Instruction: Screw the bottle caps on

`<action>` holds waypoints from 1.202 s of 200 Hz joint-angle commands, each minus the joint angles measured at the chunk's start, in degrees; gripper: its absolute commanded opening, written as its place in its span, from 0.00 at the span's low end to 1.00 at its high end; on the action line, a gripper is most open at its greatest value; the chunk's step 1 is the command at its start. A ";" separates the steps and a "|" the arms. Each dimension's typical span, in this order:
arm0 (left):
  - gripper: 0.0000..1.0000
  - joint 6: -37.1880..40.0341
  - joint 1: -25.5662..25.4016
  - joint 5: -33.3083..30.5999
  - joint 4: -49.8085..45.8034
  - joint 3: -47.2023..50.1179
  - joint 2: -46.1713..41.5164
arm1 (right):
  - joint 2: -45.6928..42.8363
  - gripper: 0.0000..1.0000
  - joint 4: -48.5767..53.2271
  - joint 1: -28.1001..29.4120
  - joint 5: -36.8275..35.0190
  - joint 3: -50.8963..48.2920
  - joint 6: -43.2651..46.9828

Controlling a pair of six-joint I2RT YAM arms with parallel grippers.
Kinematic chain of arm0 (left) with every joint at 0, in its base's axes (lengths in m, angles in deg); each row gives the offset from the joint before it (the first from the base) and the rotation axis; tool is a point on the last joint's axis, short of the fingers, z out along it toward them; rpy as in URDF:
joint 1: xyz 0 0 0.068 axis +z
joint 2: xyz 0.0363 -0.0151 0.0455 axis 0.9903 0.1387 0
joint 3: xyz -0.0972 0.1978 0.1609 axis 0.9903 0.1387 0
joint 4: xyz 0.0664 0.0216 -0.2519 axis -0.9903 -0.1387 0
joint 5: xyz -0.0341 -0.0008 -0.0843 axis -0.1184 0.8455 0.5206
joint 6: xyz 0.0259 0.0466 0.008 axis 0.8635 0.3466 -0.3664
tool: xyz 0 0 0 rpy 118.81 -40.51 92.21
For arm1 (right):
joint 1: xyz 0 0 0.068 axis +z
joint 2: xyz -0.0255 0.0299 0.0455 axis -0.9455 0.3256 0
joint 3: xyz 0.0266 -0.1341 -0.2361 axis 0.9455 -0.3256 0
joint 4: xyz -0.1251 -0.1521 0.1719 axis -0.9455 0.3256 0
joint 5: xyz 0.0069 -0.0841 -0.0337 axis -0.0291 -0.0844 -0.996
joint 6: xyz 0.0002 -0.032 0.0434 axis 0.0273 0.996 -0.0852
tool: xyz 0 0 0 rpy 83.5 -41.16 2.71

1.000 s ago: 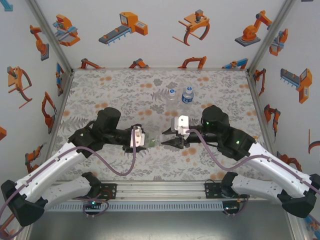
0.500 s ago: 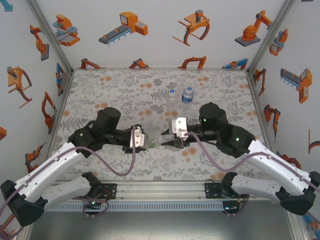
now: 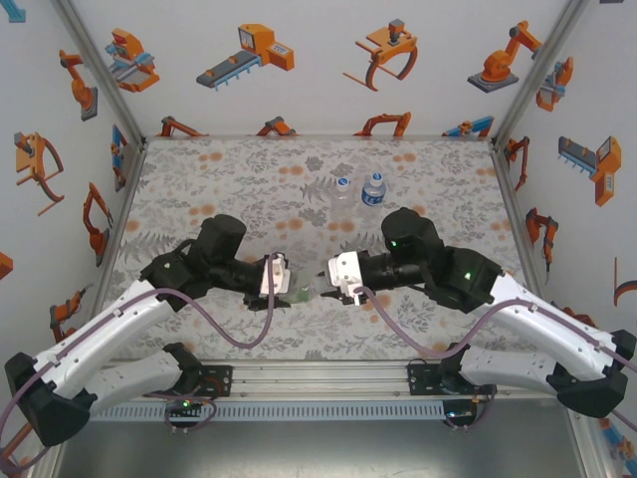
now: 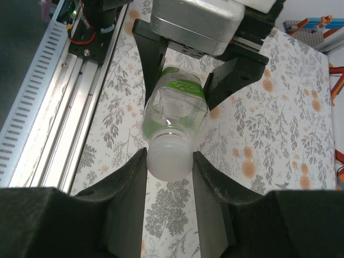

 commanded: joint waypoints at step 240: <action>0.00 -4.75 -0.78 -4.37 13.71 2.75 -2.17 | -0.50 0.17 -14.62 0.27 -34.98 -16.57 -120.20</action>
